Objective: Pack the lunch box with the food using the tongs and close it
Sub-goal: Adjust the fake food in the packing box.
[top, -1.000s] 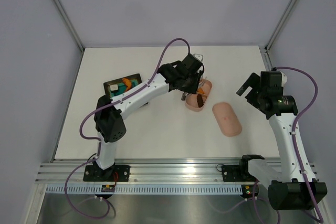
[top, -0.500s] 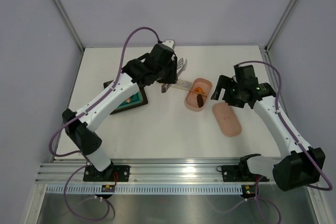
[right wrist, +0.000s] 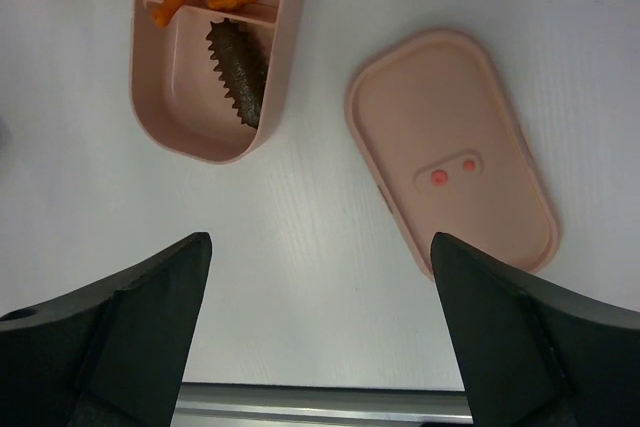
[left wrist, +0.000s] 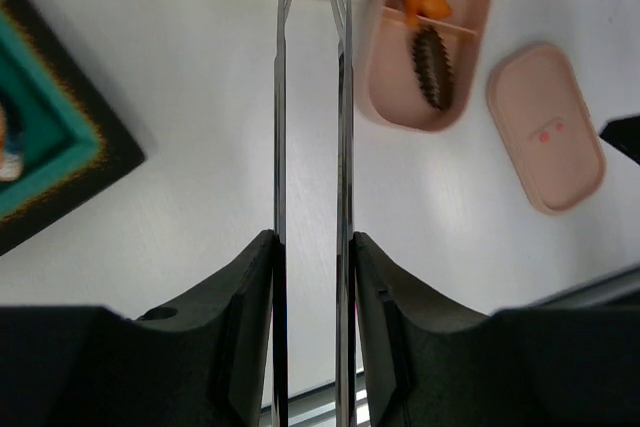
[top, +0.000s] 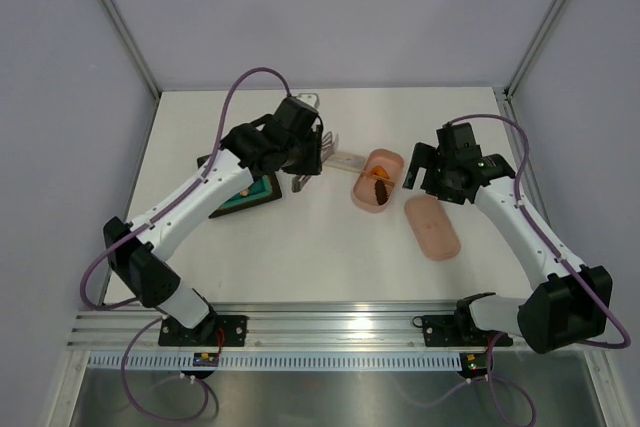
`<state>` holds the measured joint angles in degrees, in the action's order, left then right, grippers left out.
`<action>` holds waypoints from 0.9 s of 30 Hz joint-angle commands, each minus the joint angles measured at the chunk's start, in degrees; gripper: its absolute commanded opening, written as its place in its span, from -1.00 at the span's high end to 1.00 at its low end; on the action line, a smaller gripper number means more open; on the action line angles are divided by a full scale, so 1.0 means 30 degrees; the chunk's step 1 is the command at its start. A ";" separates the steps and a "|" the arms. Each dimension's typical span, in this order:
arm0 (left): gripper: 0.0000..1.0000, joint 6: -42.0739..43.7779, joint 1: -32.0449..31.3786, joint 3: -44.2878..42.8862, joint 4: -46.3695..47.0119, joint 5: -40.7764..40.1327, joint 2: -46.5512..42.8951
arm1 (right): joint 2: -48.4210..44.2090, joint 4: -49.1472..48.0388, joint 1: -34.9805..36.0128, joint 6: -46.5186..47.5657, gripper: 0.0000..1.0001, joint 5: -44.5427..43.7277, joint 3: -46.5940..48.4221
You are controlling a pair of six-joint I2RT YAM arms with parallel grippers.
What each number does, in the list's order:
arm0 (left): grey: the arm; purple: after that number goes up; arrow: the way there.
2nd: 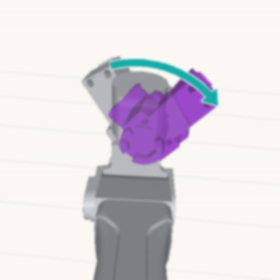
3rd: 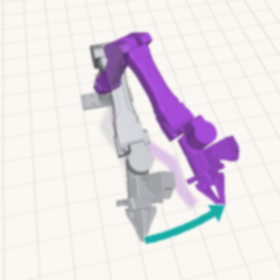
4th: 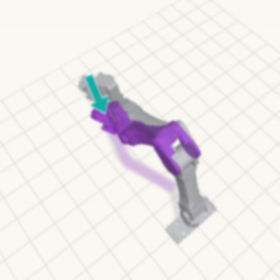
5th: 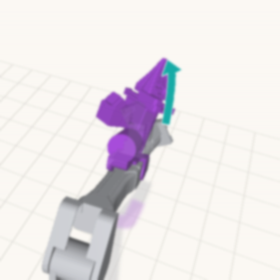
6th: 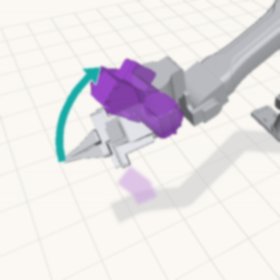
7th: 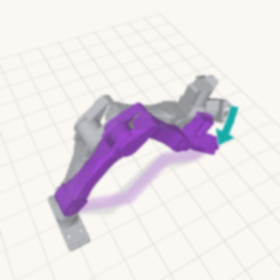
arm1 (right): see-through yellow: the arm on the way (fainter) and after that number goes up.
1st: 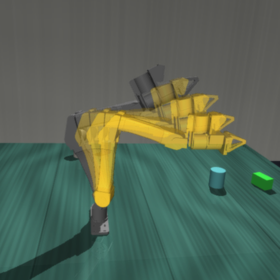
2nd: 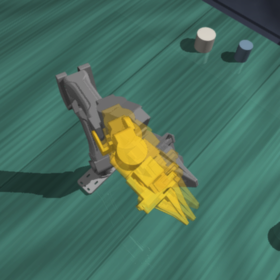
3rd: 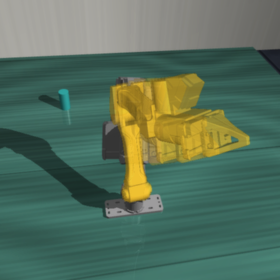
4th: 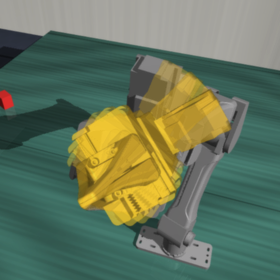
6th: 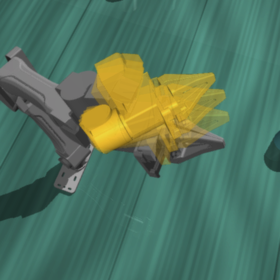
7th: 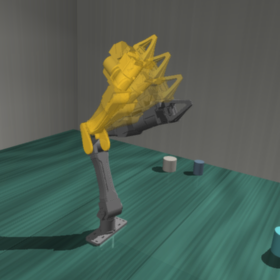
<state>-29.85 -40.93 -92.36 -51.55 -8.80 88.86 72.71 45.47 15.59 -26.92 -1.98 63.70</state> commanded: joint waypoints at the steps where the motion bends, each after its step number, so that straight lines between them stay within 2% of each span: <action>1: 0.25 -0.0069 -0.1356 -0.1148 0.0804 0.1405 0.1315 | -0.0680 0.0515 -0.0798 -0.0198 -0.99 -0.1480 0.0388; 5: 0.25 -0.0305 -0.1855 -0.1235 0.1947 0.2782 0.2282 | -0.1851 0.0487 -0.2996 0.0269 -0.99 -0.0020 -0.0664; 8: 0.24 -0.0364 -0.2207 -0.1645 0.2270 0.2815 0.3190 | -0.2262 0.0690 -0.4344 0.0679 -0.99 0.0337 -0.0931; 17: 0.21 -0.0393 -0.2412 -0.2817 0.2330 0.2727 0.4920 | -0.2497 0.0780 -0.4583 0.0711 -0.99 0.0571 -0.0990; 20: 0.14 -0.0335 -0.2413 -0.3257 0.2125 0.2815 0.5506 | -0.2439 0.0780 -0.4583 0.0740 -0.99 0.0571 -0.0961; 27: 0.16 -0.0247 -0.2412 -0.3667 0.1920 0.2552 0.6210 | -0.2439 0.0750 -0.4583 0.0769 -0.99 0.0542 -0.0990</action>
<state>-30.55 -47.99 -100.51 -47.05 -1.63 107.04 66.37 47.90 1.89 -25.67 -0.80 60.73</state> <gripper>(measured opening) 0.427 0.993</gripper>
